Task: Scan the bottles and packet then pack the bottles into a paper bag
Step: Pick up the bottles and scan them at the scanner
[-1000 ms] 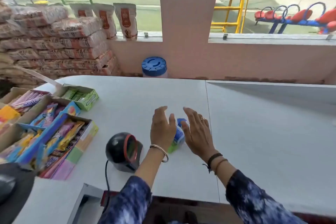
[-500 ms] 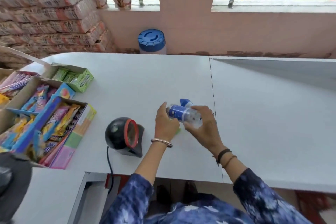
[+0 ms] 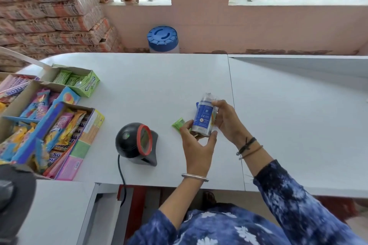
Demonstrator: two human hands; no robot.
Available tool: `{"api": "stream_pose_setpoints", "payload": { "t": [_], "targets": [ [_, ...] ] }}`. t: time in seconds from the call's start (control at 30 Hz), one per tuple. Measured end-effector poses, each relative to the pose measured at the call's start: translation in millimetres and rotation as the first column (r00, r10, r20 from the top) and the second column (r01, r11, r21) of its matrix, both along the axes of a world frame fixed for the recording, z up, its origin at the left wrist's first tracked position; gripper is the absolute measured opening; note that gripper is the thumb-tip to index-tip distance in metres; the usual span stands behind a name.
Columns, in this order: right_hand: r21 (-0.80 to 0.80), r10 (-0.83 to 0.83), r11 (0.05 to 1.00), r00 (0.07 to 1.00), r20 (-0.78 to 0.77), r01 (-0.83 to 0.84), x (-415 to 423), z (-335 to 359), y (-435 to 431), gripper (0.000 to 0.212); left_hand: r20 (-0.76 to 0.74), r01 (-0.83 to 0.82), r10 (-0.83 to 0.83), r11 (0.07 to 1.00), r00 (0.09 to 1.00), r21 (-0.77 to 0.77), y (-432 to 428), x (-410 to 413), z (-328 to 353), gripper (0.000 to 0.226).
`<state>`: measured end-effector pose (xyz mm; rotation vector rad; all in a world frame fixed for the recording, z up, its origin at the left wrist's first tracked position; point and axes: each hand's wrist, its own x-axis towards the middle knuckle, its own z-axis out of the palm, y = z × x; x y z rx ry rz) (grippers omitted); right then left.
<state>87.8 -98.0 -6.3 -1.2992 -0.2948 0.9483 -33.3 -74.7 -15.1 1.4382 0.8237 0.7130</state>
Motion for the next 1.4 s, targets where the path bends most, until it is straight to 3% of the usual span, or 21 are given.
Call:
{"api": "stream_pose_setpoints", "payload": {
  "t": [0.13, 0.2, 0.3, 0.37, 0.47, 0.67, 0.8, 0.9, 1.0, 1.07, 1.13, 1.2, 1.23, 1.3, 1.4],
  "targets": [
    [0.028, 0.025, 0.999, 0.997, -0.072, -0.023, -4.0, 1.6, 1.5, 0.047, 0.084, -0.036, 0.045, 0.993, 0.995, -0.114, 0.3, -1.6, 1.0, 0.055],
    [0.001, 0.051, 0.999, 0.998, -0.046, -0.051, -11.2, 2.6, 5.9, 0.042, 0.120, -0.100, 0.138, 0.955, 0.983, -0.281, 2.5, -6.6, -0.6, 0.051],
    [-0.084, 0.080, 0.994, 0.988, 0.130, -0.069, -30.5, 10.4, 20.8, 0.040, 0.148, -0.162, 0.268, 0.850, 0.952, -0.501, 9.8, -21.4, -8.4, 0.052],
    [-0.101, 0.094, 0.992, 0.964, 0.247, -0.071, -45.0, 14.6, 32.8, 0.046, 0.265, -0.129, 0.373, 0.760, 0.889, -0.637, 17.0, -32.4, -13.1, 0.063],
    [-0.136, 0.128, 0.988, 0.909, 0.398, -0.080, -67.5, 19.7, 49.1, 0.054, 0.348, -0.073, 0.527, 0.623, 0.775, -0.779, 25.1, -44.7, -12.4, 0.042],
    [-0.161, 0.148, 0.985, 0.779, 0.610, -0.061, -84.7, 27.3, 59.4, 0.056, 0.355, -0.035, 0.624, 0.524, 0.696, -0.851, 28.7, -49.3, -4.0, 0.035],
    [-0.163, 0.152, 0.985, 0.732, 0.664, -0.057, -86.3, 29.2, 61.8, 0.059, 0.375, -0.025, 0.631, 0.530, 0.679, -0.848, 33.1, -46.4, -3.4, 0.024],
    [-0.168, 0.144, 0.985, 0.728, 0.671, -0.041, -83.4, 27.5, 61.3, 0.059, 0.385, -0.019, 0.615, 0.546, 0.688, -0.838, 34.2, -43.9, -6.4, 0.028],
    [-0.179, 0.092, 0.982, 0.685, 0.723, 0.058, -63.7, 27.9, 54.5, 0.059, 0.385, 0.008, 0.465, 0.630, 0.797, -0.776, 36.6, -32.5, -11.5, 0.032],
    [-0.143, -0.002, 0.975, 0.654, 0.757, 0.169, -41.4, 26.4, 46.7, 0.059, 0.226, -0.031, 0.233, 0.757, 0.946, -0.653, 40.4, -18.5, -13.6, 0.032],
    [-0.107, -0.106, 0.950, 0.625, 0.773, 0.294, -12.9, 21.6, 38.0, 0.062, -0.059, -0.039, 0.017, 0.918, 0.998, -0.394, 46.4, -1.2, -16.6, 0.034],
    [-0.112, -0.157, 0.915, 0.599, 0.785, 0.386, 19.6, 14.6, 30.2, 0.063, -0.198, 0.101, -0.109, 0.994, 0.974, -0.051, 53.3, 18.4, -16.8, 0.040],
    [-0.135, -0.154, 0.899, 0.590, 0.792, 0.416, 33.4, 9.7, 28.4, 0.063, -0.249, 0.200, -0.166, 0.972, 0.954, 0.119, 58.6, 27.8, -19.3, 0.046],
    [-0.201, -0.118, 0.867, 0.580, 0.806, 0.456, 59.1, 1.6, 26.6, 0.063, -0.419, 0.424, -0.271, 0.843, 0.867, 0.331, 72.3, 51.5, -24.1, 0.059],
    [-0.278, -0.038, 0.856, 0.589, 0.807, 0.436, 80.6, -12.6, 28.9, 0.063, -0.718, 0.712, -0.297, 0.590, 0.630, 0.380, 97.5, 77.8, -36.0, 0.063]
  ]
}}
